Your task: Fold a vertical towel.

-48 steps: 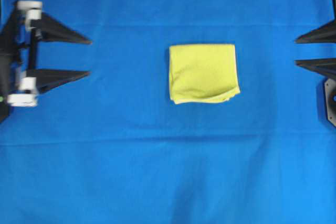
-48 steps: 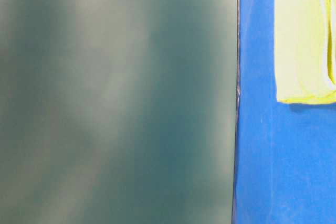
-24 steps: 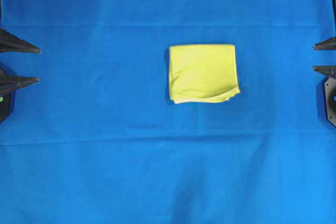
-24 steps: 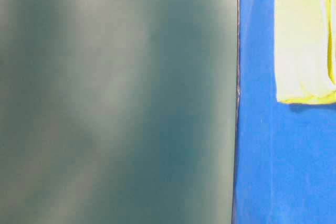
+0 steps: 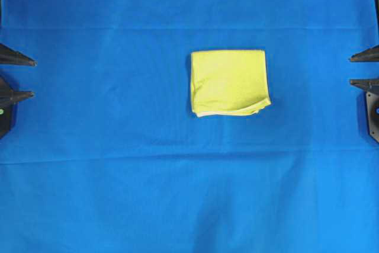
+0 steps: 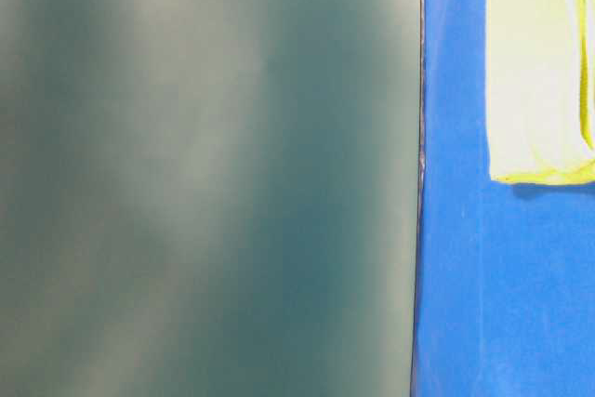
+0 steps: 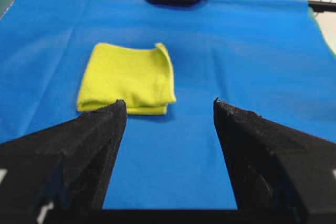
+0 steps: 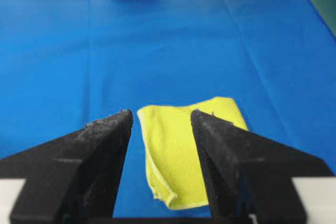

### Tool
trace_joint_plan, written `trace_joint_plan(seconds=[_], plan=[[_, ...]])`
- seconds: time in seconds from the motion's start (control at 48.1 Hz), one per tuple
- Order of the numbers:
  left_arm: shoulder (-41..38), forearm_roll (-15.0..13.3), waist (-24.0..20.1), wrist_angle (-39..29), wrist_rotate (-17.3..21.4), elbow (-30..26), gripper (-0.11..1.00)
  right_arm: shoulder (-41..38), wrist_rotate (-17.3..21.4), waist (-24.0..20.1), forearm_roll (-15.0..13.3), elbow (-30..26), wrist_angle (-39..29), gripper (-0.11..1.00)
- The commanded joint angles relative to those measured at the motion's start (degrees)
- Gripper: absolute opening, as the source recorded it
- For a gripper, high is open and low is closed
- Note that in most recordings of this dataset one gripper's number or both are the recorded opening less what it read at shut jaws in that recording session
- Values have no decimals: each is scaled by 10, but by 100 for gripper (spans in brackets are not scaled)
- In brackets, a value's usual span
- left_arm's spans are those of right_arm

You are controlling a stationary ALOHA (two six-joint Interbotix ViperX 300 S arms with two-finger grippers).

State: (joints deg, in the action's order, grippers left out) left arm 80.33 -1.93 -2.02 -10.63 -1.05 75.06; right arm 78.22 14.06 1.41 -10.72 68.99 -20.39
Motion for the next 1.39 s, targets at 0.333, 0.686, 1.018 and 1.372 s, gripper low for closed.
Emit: trace_joint_plan(seconds=[0.333,0.686,1.018,1.372], plan=[[-4,1,0,-2,0,-5,59,-6,1,1,1,-4,6,55],[-4,1,1,-2,2,-4,59,-6,1,1,1,-4,5,55],[-4,1,1,-2,2,-4,59,-6,1,1,1,-3,5,55],[-3,1,1,-2,3,-3,59,-7,1,1,2,0,5,55]])
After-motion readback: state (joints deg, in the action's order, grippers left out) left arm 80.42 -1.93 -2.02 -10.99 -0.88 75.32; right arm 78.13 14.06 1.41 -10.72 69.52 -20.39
